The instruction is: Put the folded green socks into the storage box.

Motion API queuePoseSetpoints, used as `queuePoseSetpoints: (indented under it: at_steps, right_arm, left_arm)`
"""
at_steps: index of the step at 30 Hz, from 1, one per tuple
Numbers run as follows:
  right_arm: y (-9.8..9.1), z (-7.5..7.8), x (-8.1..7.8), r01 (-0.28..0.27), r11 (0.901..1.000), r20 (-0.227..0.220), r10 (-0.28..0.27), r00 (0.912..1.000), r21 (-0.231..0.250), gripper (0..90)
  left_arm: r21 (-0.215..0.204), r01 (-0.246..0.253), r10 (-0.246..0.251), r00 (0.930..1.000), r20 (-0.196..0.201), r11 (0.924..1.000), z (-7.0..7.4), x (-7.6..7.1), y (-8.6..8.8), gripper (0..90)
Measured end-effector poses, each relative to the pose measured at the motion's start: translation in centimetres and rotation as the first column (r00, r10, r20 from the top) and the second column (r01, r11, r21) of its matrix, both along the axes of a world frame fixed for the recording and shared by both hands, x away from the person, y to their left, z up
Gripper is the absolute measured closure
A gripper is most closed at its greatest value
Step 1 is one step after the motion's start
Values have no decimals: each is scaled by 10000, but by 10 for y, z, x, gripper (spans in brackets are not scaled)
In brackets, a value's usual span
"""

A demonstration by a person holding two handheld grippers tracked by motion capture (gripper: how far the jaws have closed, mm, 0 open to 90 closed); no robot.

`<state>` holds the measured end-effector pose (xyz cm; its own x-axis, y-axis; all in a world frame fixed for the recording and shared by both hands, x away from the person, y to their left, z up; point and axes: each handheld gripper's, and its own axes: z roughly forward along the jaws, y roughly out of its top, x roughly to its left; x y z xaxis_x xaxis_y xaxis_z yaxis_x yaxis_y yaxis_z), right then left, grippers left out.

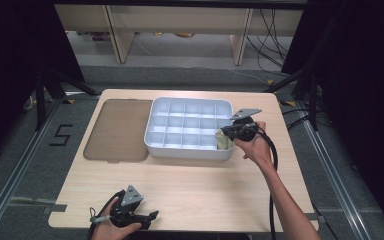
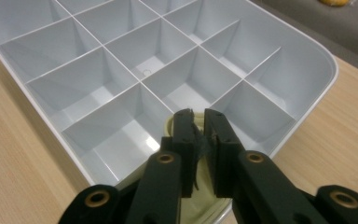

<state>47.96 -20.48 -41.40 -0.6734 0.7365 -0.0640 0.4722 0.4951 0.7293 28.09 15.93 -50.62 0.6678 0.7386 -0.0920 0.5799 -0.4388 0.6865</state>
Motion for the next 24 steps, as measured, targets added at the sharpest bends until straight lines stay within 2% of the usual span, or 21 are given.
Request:
queuePoseSetpoints:
  at_steps: [3,4,5,6,9,10,11,13,14,15,18,20,22,23,24]
  right_arm:
    - [3,-6,3,-90,9999,-301,87,9995,-124,865]
    - [5,-9,4,-158,9995,-334,148,9993,-276,866]
    - [7,-11,4,-36,9995,-475,20,9989,-325,867]
    - [9,-15,6,-96,9984,-785,52,9969,-554,867]
    - [14,-24,10,-94,9951,-1063,-11,9943,-984,874]
    - [16,-28,12,-127,9940,-984,20,9951,-1082,877]
    - [17,-28,12,-137,9930,-1206,-6,9927,-1173,878]
    - [19,-29,13,-120,9894,-1457,-93,9893,-1447,879]
    - [20,-31,15,-262,9875,-1383,44,9904,-1557,879]
    - [21,-31,15,-189,9867,-1534,-62,9882,-1615,879]
    - [23,-33,16,-363,9816,-1677,44,9858,-1876,879]
    - [25,-35,16,-307,9797,-1989,-95,9800,-1983,880]
    - [25,-38,18,-478,9756,-1946,53,9809,-2145,882]
    - [27,-39,17,-379,9764,-2157,-90,9764,-2125,882]
    - [26,-41,19,-498,9751,-2090,36,9779,-2161,882]
  left_arm:
    - [-92,-110,110,9999,42,9999,0,0,1,247]
    - [23,-54,54,10000,67,10000,1,1,2,247]
    - [-114,-276,277,9996,48,9996,0,1,1,246]
    - [-123,-313,313,9995,32,9994,-1,1,1,246]
    - [-129,-277,278,9996,31,9995,0,1,1,246]
    - [-198,-270,270,9996,12,9994,0,0,0,247]
    - [3,-54,54,10000,-19,10000,1,1,2,246]
    - [-32,-66,66,10000,-16,10000,0,1,2,247]
    - [-79,-114,114,9999,7,9999,0,0,1,246]
    - [-180,-266,266,9996,30,9995,-1,0,0,247]
    - [49,58,-58,10000,60,10000,1,0,1,246]
    - [57,48,-49,10000,51,10000,1,0,1,247]
    - [5,-4,4,10000,35,10000,1,0,1,247]
    - [66,52,-52,10000,75,10000,1,0,2,246]
    - [133,72,-73,9999,80,9999,2,1,3,246]
